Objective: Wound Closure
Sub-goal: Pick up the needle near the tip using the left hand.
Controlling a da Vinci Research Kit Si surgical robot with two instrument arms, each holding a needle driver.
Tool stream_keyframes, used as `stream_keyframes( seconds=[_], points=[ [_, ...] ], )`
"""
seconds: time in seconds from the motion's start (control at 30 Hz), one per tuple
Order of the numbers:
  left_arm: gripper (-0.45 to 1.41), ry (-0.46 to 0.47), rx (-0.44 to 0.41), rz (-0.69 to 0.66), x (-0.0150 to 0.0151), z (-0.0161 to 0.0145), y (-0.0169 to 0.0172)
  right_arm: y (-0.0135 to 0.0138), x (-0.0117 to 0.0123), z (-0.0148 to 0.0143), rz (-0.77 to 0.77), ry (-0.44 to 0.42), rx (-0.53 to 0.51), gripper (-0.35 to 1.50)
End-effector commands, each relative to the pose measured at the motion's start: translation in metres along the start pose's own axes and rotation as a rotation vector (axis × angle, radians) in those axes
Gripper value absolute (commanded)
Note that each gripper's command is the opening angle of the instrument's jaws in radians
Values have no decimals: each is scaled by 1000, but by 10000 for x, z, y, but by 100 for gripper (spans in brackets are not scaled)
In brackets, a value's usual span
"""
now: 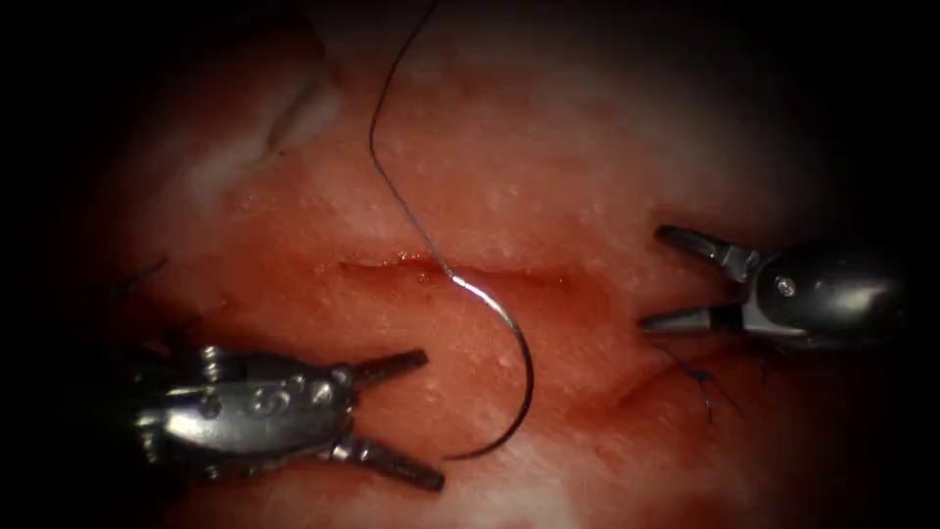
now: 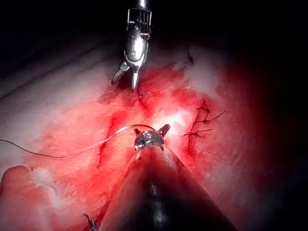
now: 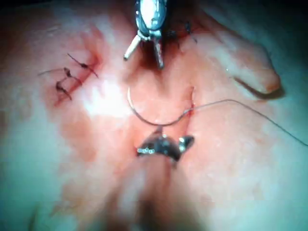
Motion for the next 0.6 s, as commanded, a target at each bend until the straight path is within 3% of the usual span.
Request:
stream_keyframes(
  seconds=[0.03,0.23,0.6],
  points=[
    [90,-15,4,-3,-3,11,3,-5,0,8,1,1,0,118],
    [100,-159,123,9,-14,31,2,-7,1,10,2,-6,-2,118],
    [94,-228,167,11,-30,61,-7,-11,2,13,1,-15,-2,118]
  ],
)
